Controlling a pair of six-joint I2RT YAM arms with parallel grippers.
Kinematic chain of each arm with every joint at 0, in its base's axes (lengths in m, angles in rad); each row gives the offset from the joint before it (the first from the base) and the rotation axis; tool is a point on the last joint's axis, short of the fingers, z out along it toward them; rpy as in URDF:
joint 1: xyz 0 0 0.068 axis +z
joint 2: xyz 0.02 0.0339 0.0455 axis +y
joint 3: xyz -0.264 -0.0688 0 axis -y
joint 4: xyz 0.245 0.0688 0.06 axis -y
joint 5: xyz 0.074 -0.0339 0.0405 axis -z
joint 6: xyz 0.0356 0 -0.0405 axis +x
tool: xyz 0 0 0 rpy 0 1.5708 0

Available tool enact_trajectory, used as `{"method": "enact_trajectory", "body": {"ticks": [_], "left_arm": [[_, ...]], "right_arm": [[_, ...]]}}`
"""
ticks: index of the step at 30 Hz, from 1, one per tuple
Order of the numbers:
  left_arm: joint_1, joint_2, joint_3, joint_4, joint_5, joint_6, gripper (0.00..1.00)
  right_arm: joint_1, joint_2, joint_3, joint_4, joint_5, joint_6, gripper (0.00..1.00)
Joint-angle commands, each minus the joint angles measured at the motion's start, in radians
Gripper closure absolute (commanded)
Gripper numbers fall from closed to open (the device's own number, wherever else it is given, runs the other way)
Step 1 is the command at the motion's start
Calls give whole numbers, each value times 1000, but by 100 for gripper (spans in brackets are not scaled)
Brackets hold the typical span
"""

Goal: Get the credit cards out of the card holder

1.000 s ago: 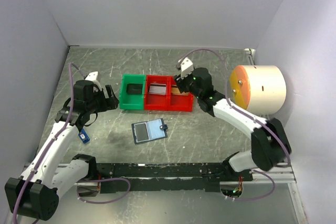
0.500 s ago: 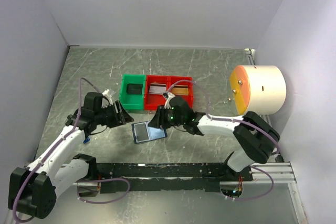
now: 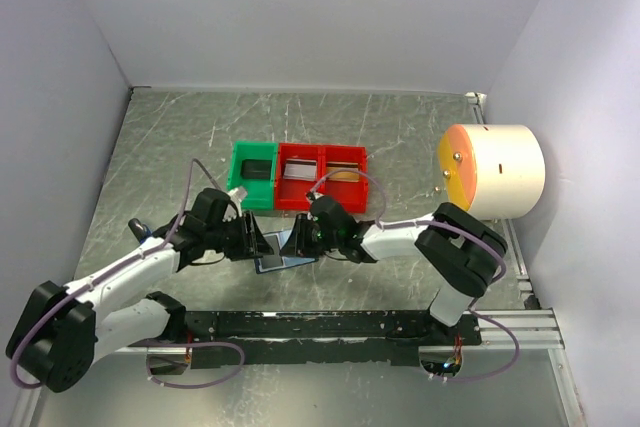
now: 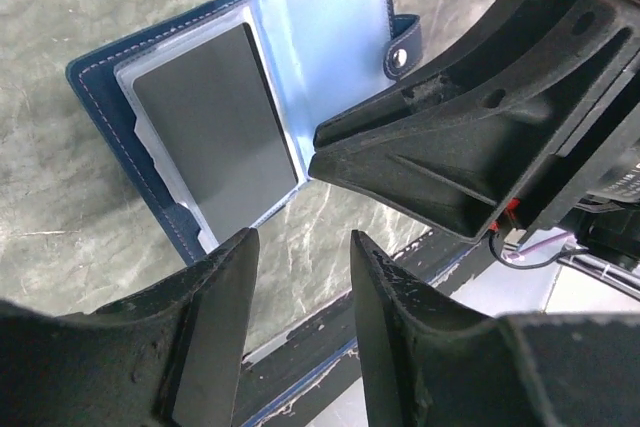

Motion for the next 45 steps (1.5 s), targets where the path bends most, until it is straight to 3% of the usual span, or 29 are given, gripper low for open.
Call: {"method": "enact_trajectory", "body": {"ticks": [1, 8, 14, 19, 33, 45], "left_arm": [[-16, 49, -4, 67, -58, -20, 48], [-38, 153, 4, 89, -125, -11, 56], [-53, 212, -18, 99, -171, -14, 56], [-67, 195, -16, 42, -245, -9, 51], [-74, 175, -19, 25, -276, -7, 48], [-91, 234, -52, 68, -268, -11, 54]], "right_arm": [[5, 47, 48, -10, 13, 10, 74], [2, 99, 81, -27, 16, 8, 74], [-7, 122, 81, -42, 22, 13, 74], [-7, 108, 89, -84, 58, 1, 73], [-9, 102, 86, -102, 66, 6, 72], [-41, 101, -16, 148, -67, 113, 74]]}}
